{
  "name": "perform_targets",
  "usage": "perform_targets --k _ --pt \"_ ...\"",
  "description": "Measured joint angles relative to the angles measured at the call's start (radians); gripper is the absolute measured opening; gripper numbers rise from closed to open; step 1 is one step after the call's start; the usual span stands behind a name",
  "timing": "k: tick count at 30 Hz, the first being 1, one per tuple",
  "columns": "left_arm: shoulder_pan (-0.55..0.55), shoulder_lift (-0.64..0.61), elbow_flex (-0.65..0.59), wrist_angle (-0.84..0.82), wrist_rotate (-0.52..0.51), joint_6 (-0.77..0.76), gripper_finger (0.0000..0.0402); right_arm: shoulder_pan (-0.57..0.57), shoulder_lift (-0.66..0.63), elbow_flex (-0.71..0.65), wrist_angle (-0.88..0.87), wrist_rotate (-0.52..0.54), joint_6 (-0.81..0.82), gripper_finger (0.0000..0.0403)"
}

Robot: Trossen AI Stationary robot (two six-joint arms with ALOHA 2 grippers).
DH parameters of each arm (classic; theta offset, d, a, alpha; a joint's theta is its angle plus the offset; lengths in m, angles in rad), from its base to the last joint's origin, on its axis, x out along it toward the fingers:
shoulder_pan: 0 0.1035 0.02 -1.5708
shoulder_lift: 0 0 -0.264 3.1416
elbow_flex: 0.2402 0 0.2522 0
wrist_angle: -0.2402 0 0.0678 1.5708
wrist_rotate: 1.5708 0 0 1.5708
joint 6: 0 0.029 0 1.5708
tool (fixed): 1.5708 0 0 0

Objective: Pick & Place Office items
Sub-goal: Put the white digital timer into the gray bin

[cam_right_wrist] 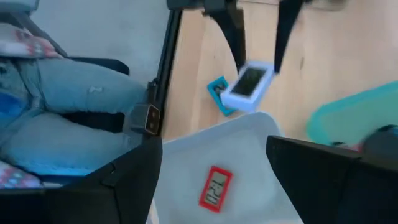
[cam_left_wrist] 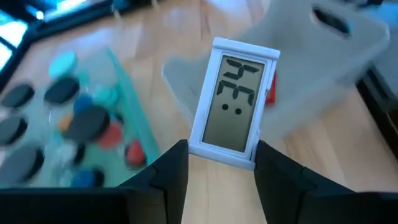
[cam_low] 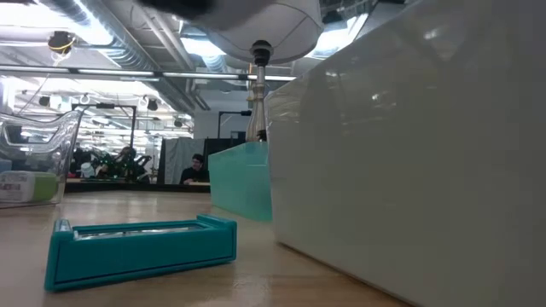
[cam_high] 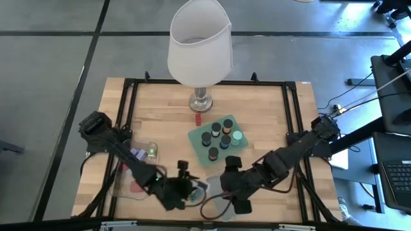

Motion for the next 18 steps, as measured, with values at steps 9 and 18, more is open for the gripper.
perform_targets --k 9,18 --pt "0.149 0.078 0.000 0.373 0.159 0.245 0.0147 0.051 0.000 0.107 -0.229 0.138 0.021 0.0290" --pt "0.194 0.178 0.000 0.548 0.281 0.208 0.0147 0.075 0.001 0.109 -0.305 0.196 0.086 0.0290"
